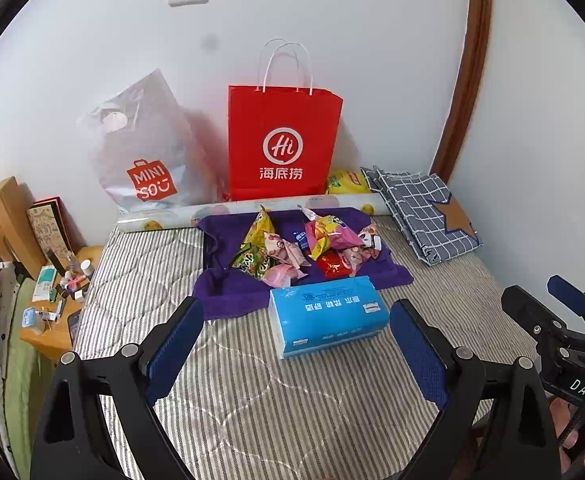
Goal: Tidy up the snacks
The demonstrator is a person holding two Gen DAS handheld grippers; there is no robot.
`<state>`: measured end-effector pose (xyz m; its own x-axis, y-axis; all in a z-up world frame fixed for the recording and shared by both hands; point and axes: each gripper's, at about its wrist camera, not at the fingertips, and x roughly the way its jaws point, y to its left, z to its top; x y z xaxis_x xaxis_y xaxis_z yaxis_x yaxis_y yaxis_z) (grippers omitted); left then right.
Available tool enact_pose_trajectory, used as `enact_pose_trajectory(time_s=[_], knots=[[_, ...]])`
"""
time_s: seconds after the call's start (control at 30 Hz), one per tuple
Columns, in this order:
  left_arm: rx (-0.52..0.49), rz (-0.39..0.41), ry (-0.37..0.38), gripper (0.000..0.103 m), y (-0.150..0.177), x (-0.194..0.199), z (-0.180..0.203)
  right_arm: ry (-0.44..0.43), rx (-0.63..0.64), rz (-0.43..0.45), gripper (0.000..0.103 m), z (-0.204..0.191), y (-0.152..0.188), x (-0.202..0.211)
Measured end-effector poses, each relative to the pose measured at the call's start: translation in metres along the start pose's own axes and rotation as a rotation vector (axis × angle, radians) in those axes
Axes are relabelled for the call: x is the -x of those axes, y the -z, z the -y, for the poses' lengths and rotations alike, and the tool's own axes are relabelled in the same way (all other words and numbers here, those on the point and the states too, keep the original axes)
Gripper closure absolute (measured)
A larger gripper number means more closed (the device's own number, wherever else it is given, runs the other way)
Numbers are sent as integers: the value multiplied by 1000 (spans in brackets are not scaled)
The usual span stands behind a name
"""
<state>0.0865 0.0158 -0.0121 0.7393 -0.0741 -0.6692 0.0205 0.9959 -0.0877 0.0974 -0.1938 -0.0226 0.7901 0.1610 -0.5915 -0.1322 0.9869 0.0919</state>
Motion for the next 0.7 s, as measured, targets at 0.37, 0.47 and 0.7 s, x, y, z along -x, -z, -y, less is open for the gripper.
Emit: enact_pose_trajectory(time_s=[0.37, 0.47, 0.7], knots=[[-1, 0, -3, 9, 0, 0, -1, 0, 1, 0, 0, 0, 0, 1], [-1, 0, -1, 9, 0, 0, -1, -1, 0, 0, 0, -1, 0, 1], [1, 1, -1, 9, 1, 1, -2, -3, 4, -1, 0, -2, -1, 1]])
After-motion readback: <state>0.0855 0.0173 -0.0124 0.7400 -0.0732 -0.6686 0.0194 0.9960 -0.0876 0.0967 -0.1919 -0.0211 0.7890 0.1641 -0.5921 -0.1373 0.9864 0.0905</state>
